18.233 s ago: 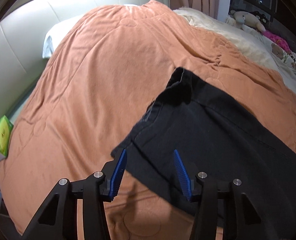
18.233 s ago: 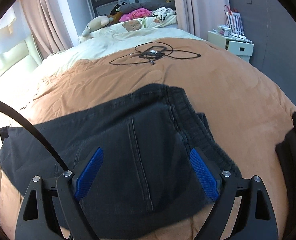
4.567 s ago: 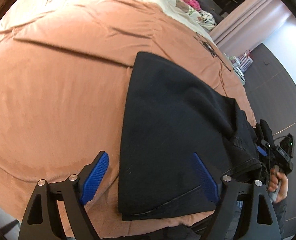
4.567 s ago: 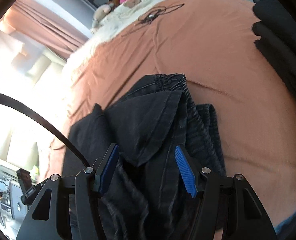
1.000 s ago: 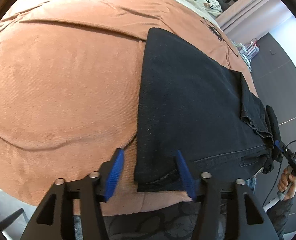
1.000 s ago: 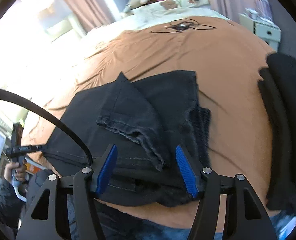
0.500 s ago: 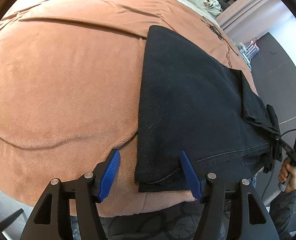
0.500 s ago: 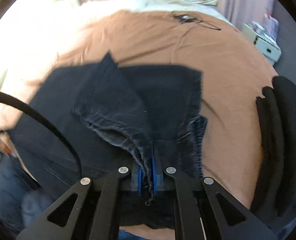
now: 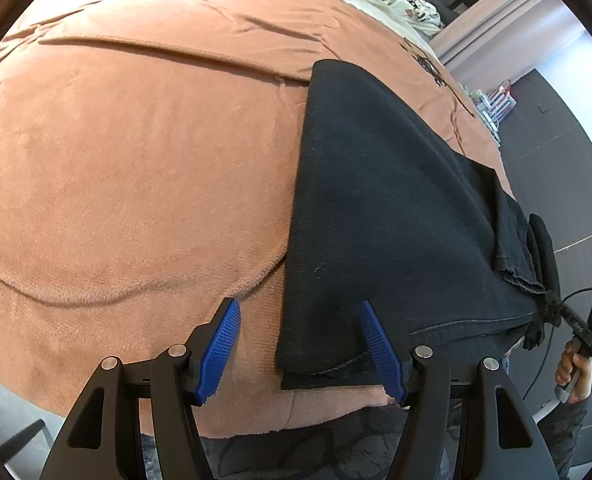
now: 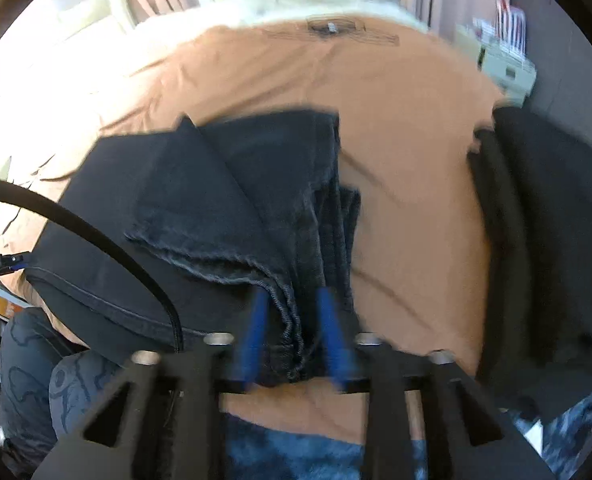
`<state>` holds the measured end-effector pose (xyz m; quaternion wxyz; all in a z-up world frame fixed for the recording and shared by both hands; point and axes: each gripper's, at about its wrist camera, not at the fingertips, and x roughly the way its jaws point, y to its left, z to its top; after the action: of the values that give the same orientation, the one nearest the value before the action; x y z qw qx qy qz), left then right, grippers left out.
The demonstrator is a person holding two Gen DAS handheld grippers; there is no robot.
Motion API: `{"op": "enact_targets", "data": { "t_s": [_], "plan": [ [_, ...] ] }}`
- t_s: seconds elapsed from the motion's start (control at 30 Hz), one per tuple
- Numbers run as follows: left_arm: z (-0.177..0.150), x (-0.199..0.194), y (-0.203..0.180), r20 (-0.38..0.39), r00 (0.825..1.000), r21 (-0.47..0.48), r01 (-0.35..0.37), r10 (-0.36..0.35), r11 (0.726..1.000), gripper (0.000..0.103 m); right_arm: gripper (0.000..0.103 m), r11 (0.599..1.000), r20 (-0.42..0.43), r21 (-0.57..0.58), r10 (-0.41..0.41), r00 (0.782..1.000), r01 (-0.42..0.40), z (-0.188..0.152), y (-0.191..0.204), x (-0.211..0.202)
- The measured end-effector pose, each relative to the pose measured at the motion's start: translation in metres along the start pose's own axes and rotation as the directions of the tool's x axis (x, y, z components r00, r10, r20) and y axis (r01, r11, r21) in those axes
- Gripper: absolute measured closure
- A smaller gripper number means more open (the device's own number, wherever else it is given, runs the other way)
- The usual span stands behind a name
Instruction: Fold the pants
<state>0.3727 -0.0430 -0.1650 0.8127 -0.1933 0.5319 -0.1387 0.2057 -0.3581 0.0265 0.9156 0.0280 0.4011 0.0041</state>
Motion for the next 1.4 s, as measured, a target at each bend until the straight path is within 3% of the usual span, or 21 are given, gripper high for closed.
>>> {"op": "enact_targets", "data": {
  "t_s": [0.03, 0.07, 0.2, 0.5, 0.8, 0.83, 0.9, 0.93, 0.97, 1.03, 1.4],
  "plan": [
    [0.000, -0.001, 0.000, 0.005, 1.000, 0.003, 0.005, -0.005, 1.000, 0.038, 0.044, 1.000, 0.031, -0.022, 0.003, 1.000, -0.003, 0.000, 0.007, -0.008],
    [-0.001, -0.002, 0.000, 0.009, 1.000, 0.003, 0.007, -0.007, 1.000, 0.038, 0.041, 0.998, 0.060, -0.059, 0.010, 0.998, -0.007, 0.001, 0.016, -0.013],
    [-0.003, -0.007, 0.001, 0.022, 0.999, -0.010, 0.027, -0.027, 1.000, 0.038, 0.041, 0.984, 0.063, -0.180, 0.019, 0.998, -0.007, 0.001, 0.048, -0.012],
    [-0.006, -0.012, 0.004, 0.040, 0.999, -0.008, 0.012, -0.012, 1.000, 0.032, 0.042, 0.939, -0.033, -0.341, 0.045, 0.998, -0.054, 0.017, 0.097, 0.047],
    [-0.005, -0.010, 0.014, 0.042, 0.999, -0.043, 0.031, -0.029, 0.999, 0.032, 0.041, 0.874, -0.093, -0.485, -0.035, 0.995, -0.014, 0.029, 0.128, 0.093],
    [-0.004, -0.010, 0.015, 0.043, 0.999, -0.047, 0.035, -0.033, 0.998, 0.032, 0.043, 0.859, -0.093, -0.512, -0.053, 0.994, -0.003, 0.028, 0.132, 0.099],
    [-0.005, -0.008, 0.014, 0.041, 0.999, -0.046, 0.037, -0.035, 0.998, 0.032, 0.059, 0.835, -0.082, -0.549, -0.079, 0.994, 0.021, 0.027, 0.140, 0.102],
    [-0.004, -0.007, 0.014, 0.039, 0.999, -0.044, 0.037, -0.035, 0.998, 0.032, 0.072, 0.832, -0.079, -0.554, -0.083, 0.993, 0.026, 0.029, 0.141, 0.102],
    [-0.004, -0.006, 0.013, 0.036, 0.999, -0.043, 0.037, -0.035, 0.998, 0.032, 0.089, 0.836, -0.078, -0.548, -0.078, 0.994, 0.022, 0.033, 0.142, 0.101],
    [-0.003, -0.005, 0.011, 0.035, 0.999, -0.041, 0.040, -0.039, 0.998, 0.032, 0.098, 0.854, -0.074, -0.520, -0.050, 0.996, 0.004, 0.042, 0.138, 0.096],
    [0.004, 0.000, 0.005, 0.034, 0.998, -0.025, 0.047, -0.046, 0.999, 0.032, 0.099, 0.968, 0.044, -0.250, 0.018, 0.999, -0.006, 0.087, 0.068, 0.058]
  ]
}}
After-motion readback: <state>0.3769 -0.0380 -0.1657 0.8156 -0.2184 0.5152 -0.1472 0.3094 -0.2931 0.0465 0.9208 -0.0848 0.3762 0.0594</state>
